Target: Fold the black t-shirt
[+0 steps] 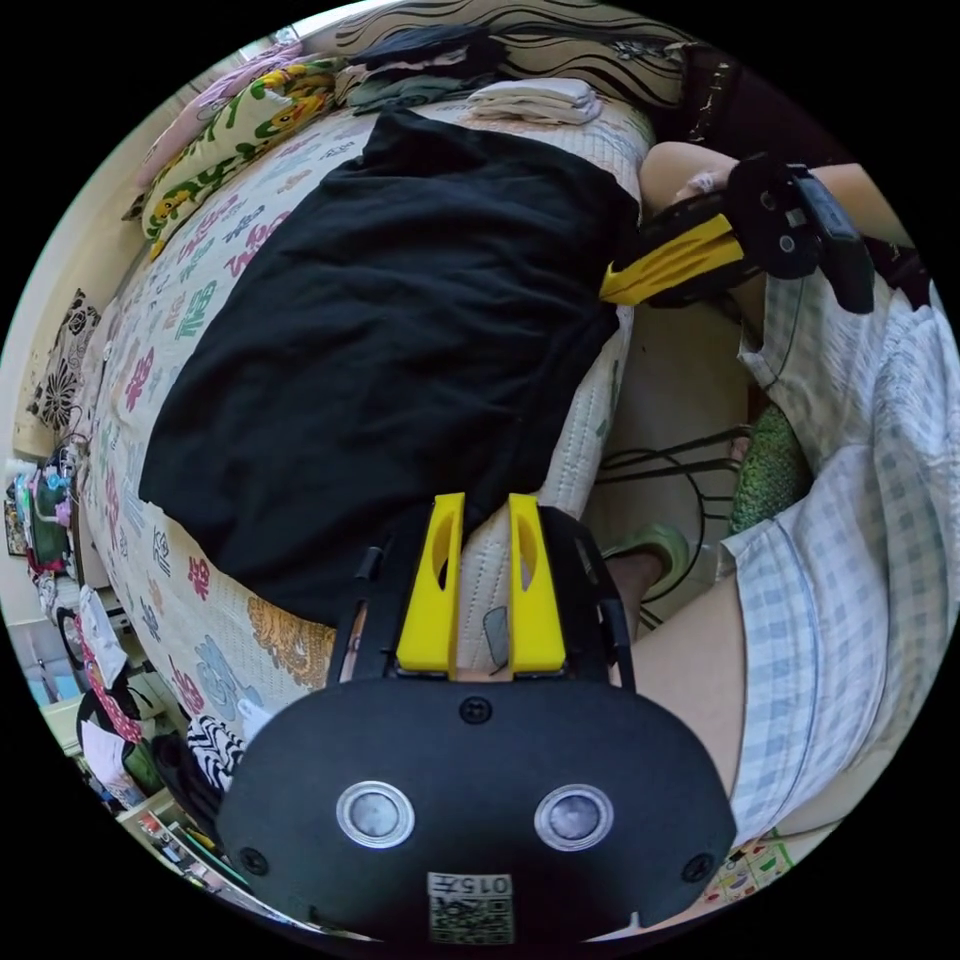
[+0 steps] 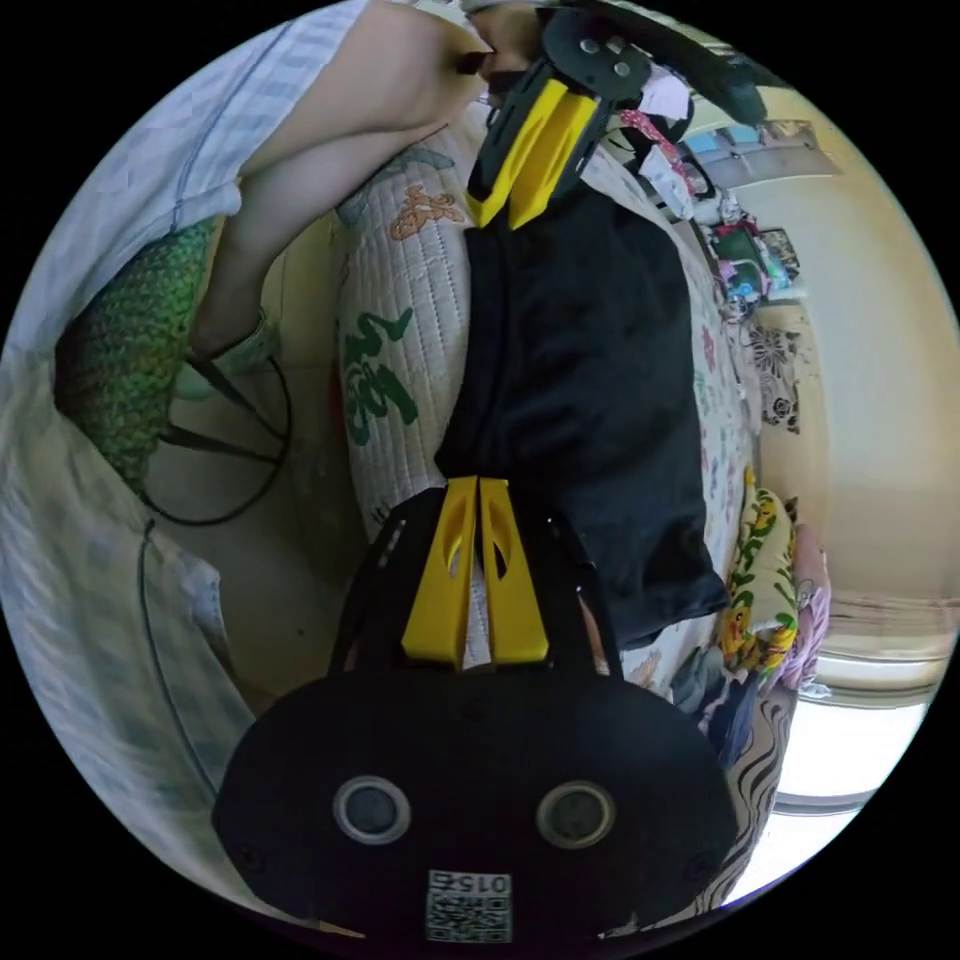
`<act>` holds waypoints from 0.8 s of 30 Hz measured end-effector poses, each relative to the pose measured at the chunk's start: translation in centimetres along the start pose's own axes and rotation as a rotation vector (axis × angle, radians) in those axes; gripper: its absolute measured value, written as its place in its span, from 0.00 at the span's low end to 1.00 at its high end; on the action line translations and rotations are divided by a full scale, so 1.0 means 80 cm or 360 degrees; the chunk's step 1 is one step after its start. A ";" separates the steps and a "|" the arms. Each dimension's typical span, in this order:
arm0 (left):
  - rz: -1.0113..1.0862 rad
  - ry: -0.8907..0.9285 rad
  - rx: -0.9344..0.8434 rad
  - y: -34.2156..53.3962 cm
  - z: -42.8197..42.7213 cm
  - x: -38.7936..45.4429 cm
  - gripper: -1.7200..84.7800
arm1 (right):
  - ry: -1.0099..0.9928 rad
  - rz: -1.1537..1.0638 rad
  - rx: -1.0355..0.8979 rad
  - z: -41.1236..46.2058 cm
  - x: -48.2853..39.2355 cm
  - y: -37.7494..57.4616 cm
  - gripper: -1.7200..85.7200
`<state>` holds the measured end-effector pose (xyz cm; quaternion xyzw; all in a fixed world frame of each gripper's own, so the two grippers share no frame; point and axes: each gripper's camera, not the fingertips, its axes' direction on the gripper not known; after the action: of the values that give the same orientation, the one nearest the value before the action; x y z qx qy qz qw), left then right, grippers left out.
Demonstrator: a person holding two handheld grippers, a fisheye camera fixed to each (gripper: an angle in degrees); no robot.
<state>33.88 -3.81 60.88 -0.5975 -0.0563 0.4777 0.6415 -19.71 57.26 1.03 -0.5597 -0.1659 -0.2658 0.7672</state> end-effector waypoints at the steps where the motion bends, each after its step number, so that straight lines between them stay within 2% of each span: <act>1: 0.0000 -0.0001 0.0003 -0.001 0.001 0.001 0.10 | 0.0009 -0.0011 -0.0025 0.000 -0.002 -0.004 0.01; 7: -0.0024 0.0022 -0.0011 -0.016 0.018 0.005 0.10 | -0.0334 0.0244 -0.0039 0.004 0.031 -0.007 0.05; 12: -0.0078 0.0172 -0.0046 -0.025 0.038 -0.009 0.11 | -0.0394 0.0274 -0.0044 0.007 0.041 -0.006 0.07; 16: -0.0084 0.0180 -0.0050 -0.025 0.053 -0.007 0.11 | -0.0674 0.0354 -0.0062 0.012 0.062 0.003 0.15; 18: -0.0100 0.0173 -0.0043 -0.021 0.063 -0.005 0.11 | -0.0598 0.0388 -0.0074 0.014 0.067 0.005 0.14; 22: -0.0127 0.0142 -0.0034 -0.013 0.077 0.001 0.10 | -0.0360 0.0244 -0.0078 0.017 0.061 0.013 0.10; 24: -0.0138 0.0123 -0.0053 -0.007 0.077 0.003 0.06 | -0.0318 0.0204 -0.0087 0.013 0.062 0.018 0.06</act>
<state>30.39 0.84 62.92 -0.6232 -0.0652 0.4249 0.6533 -14.80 57.48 2.98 -0.6136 -0.1982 -0.1634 0.7466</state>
